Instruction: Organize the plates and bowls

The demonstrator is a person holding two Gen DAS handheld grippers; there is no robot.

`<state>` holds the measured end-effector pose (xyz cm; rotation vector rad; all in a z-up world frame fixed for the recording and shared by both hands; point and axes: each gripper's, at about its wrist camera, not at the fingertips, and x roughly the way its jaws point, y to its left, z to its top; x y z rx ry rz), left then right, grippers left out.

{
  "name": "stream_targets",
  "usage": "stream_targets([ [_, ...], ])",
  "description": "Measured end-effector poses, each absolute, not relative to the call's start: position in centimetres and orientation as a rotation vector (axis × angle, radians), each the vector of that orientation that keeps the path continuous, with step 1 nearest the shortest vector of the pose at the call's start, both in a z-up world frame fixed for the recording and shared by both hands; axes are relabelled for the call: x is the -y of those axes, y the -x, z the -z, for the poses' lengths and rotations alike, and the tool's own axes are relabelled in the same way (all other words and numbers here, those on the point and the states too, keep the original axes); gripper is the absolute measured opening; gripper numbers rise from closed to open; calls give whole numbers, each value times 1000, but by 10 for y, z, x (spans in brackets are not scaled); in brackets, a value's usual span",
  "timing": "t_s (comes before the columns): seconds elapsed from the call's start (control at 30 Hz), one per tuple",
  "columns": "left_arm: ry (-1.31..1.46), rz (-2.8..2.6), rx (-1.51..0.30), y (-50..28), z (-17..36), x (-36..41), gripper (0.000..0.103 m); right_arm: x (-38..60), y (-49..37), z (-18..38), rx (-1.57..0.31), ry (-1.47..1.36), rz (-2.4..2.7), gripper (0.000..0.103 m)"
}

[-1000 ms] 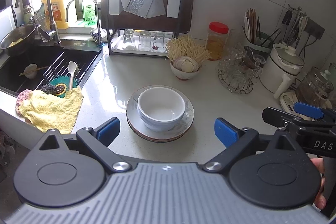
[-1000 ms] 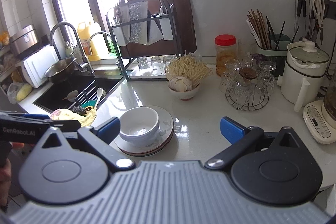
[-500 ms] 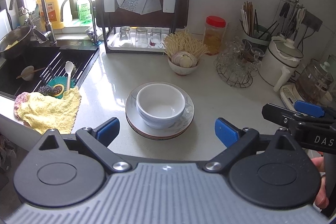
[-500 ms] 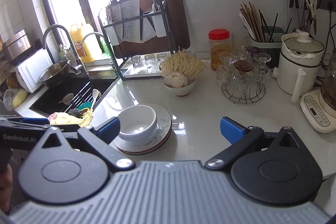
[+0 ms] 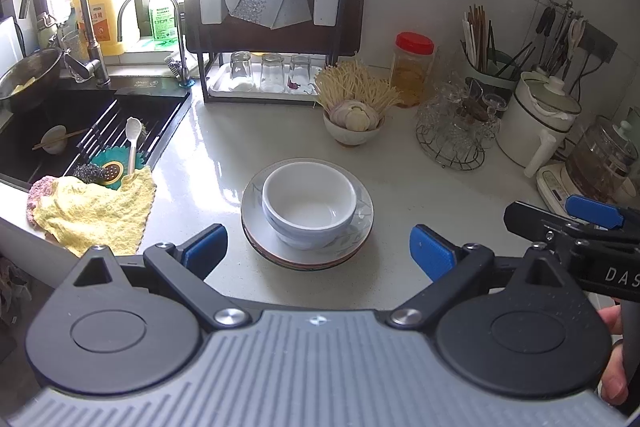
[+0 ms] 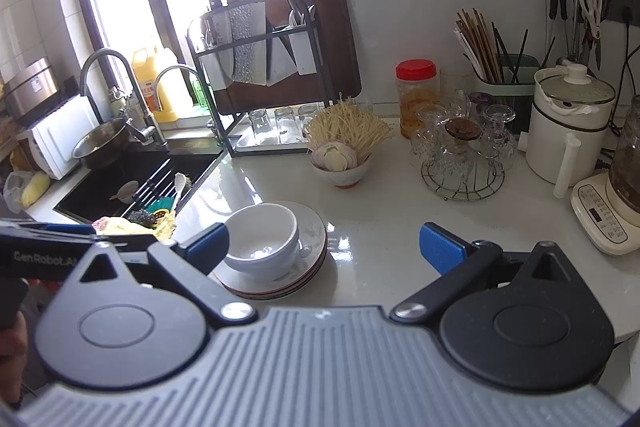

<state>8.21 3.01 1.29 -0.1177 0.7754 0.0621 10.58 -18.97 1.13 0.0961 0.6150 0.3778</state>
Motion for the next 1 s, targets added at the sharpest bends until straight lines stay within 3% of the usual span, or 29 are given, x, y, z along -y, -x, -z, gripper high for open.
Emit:
stream_targets([
  [1.0,112,-87,-781,-73,-13,-26,100,194,-102,-8,-628,-118,-372,103],
])
